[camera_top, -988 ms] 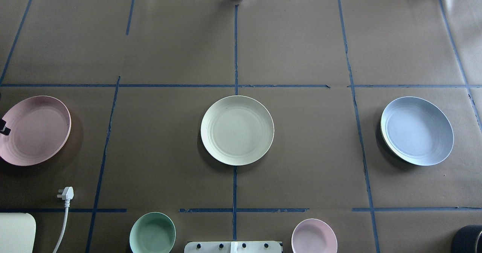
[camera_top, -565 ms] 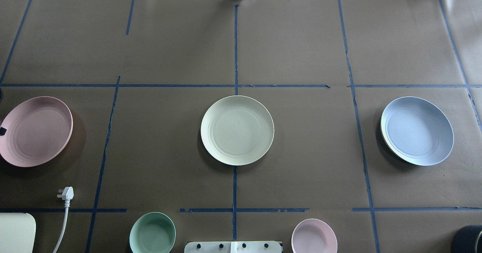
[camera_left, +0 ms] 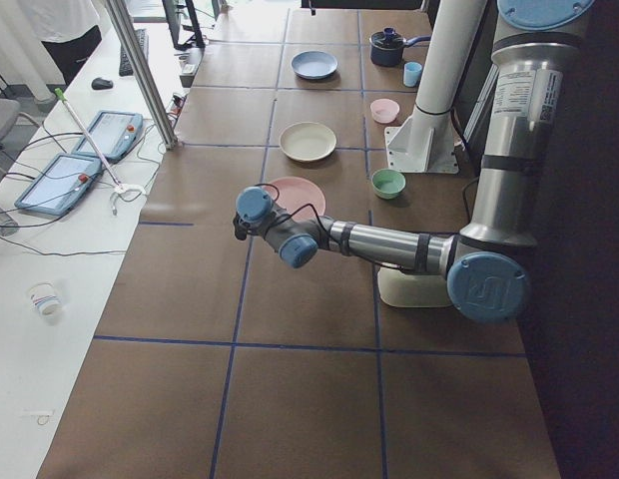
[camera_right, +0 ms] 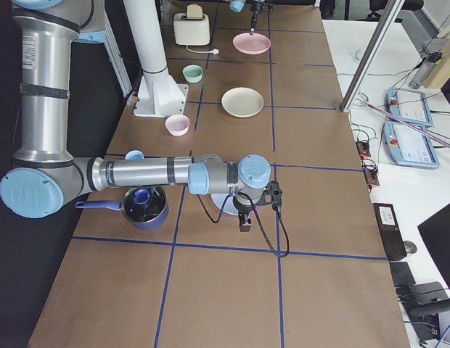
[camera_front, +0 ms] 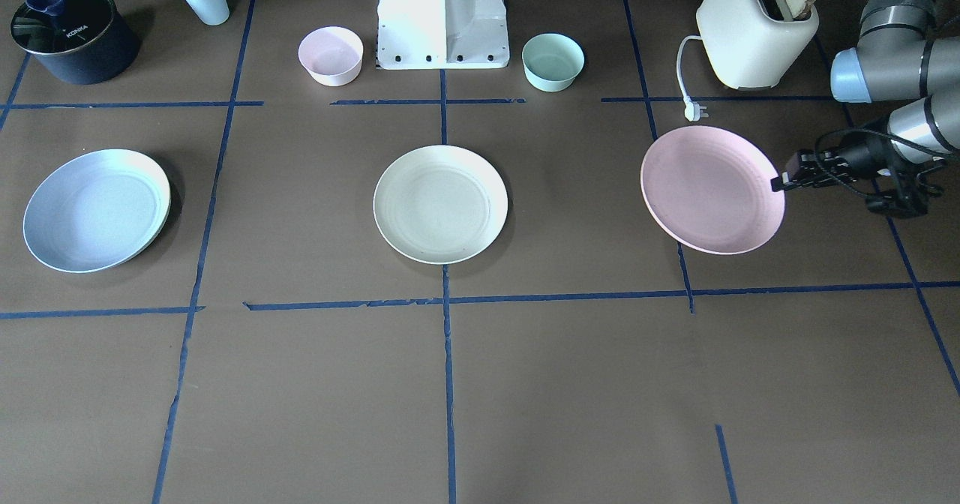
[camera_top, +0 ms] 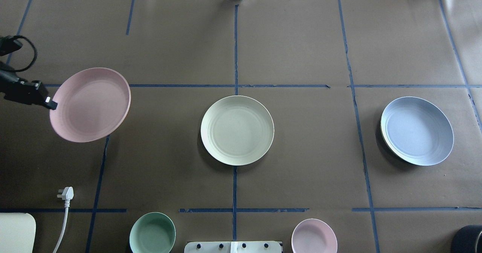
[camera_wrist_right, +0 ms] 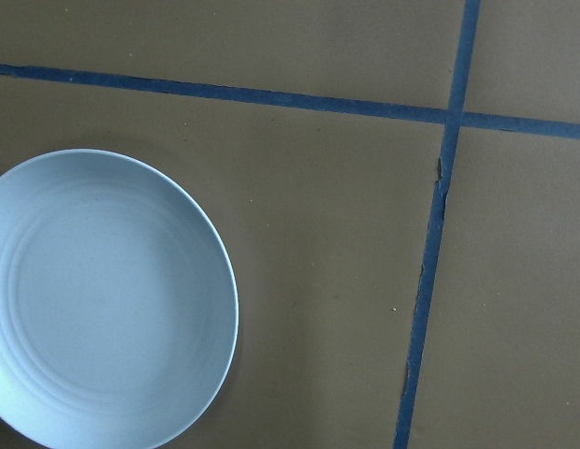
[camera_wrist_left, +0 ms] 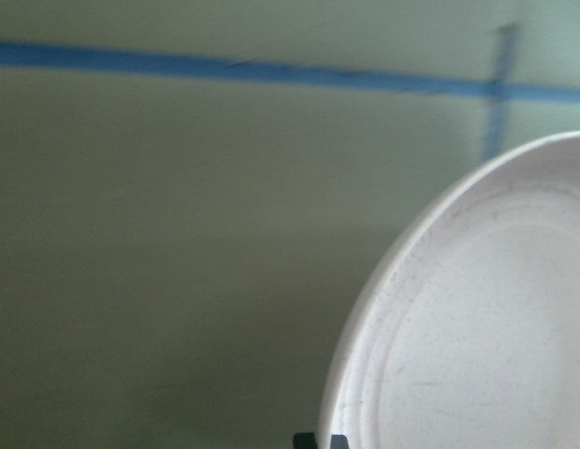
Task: Stack three plates with pink and blue
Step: 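Carry the pink plate over the cream plate and lower it on top, then open the left gripper beside the stack while the right gripper grasps the blue plate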
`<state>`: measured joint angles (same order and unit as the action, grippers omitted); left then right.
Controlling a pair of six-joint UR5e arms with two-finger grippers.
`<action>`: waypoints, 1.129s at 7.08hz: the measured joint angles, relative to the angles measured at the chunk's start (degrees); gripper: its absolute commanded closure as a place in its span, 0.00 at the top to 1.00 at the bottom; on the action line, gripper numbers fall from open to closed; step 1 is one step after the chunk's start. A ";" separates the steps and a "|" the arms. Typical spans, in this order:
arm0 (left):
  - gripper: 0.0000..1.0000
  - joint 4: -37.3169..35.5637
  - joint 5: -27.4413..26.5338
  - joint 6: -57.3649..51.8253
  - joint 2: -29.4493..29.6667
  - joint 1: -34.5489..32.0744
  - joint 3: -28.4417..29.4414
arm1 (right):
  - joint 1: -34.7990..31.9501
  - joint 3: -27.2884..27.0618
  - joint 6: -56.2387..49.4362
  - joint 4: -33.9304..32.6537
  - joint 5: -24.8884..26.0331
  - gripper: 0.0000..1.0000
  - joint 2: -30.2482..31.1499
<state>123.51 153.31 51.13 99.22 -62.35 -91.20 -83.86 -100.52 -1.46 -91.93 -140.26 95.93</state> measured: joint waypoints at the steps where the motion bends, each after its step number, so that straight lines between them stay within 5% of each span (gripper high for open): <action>1: 0.00 0.36 -1.02 8.64 5.69 4.58 -1.44 | 0.41 0.01 0.11 0.00 0.01 1.00 -0.27; 4: 0.00 0.46 -16.47 23.85 16.94 20.41 -2.16 | 1.62 0.15 0.24 0.00 0.07 1.00 -1.19; 5: 0.09 0.49 -22.05 25.27 18.40 24.44 -1.79 | 1.77 0.26 0.31 -0.02 0.06 1.00 -1.24; 6: 0.29 0.60 -25.45 25.76 18.91 26.68 -1.57 | 1.81 0.29 0.39 -0.08 -0.01 1.00 -1.24; 8: 1.00 0.67 -27.65 26.07 19.28 28.08 -1.48 | 1.85 0.58 0.38 -0.16 -0.11 1.00 -1.11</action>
<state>124.18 125.66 77.20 118.50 -34.28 -92.68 -82.01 -99.94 -1.07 -92.09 -140.37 94.82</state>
